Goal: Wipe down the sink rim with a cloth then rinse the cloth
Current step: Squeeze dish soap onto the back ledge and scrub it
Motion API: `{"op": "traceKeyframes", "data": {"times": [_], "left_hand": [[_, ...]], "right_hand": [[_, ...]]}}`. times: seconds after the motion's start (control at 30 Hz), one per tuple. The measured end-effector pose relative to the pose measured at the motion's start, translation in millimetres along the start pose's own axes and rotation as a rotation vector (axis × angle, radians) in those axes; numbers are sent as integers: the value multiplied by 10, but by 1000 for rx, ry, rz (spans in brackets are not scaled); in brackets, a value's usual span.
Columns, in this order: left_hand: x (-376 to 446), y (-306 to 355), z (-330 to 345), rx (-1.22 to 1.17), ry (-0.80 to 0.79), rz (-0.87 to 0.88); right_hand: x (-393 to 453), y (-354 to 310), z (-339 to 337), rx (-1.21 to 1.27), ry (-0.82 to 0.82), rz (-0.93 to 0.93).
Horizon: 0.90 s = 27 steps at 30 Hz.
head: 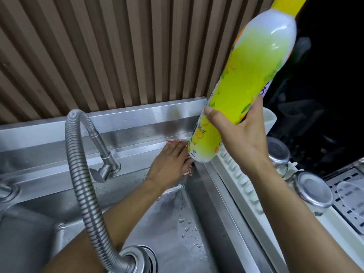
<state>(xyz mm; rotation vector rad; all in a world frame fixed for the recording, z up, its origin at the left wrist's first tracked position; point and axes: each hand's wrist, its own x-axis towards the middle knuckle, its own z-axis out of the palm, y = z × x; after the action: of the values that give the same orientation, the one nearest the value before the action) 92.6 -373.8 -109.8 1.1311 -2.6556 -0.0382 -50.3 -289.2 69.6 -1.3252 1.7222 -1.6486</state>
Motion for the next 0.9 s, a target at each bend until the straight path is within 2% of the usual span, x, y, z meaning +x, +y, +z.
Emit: {"op": "traceKeyframes", "data": {"times": [0.07, 0.2, 0.3, 0.37, 0.43, 0.47, 0.5, 0.6, 0.67, 0.73, 0.9], "left_hand": [[-86, -118, -66, 21, 55, 13], [-372, -122, -310, -6, 112, -237], [-555, -70, -426, -378, 329, -622], [-609, -48, -507, -637, 567, -719], [-534, -80, -631, -774, 809, -575], [-450, -139, -641, -749, 866, -472], [-334, -233, -640, -674, 854, -399], [30, -465, -614, -167, 572, -342], [215, -528, -573, 141, 450, -132], [425, -521, -511, 285, 332, 79], [970, -379, -475, 458, 189, 299]], "right_hand": [[26, -53, -13, 27, 10, -10], [45, -57, -101, 70, 14, 28], [47, -18, -194, 80, 31, 59], [39, 12, -232, 101, 39, 80], [29, 23, -241, 127, 45, 92], [29, 21, -235, 135, 49, 97], [27, 21, -220, 143, 56, 103], [11, -17, -182, 184, 65, 121], [9, -47, -165, 192, 61, 120], [22, -75, -167, 200, 71, 122], [45, -136, -294, 164, 101, 103]]}}
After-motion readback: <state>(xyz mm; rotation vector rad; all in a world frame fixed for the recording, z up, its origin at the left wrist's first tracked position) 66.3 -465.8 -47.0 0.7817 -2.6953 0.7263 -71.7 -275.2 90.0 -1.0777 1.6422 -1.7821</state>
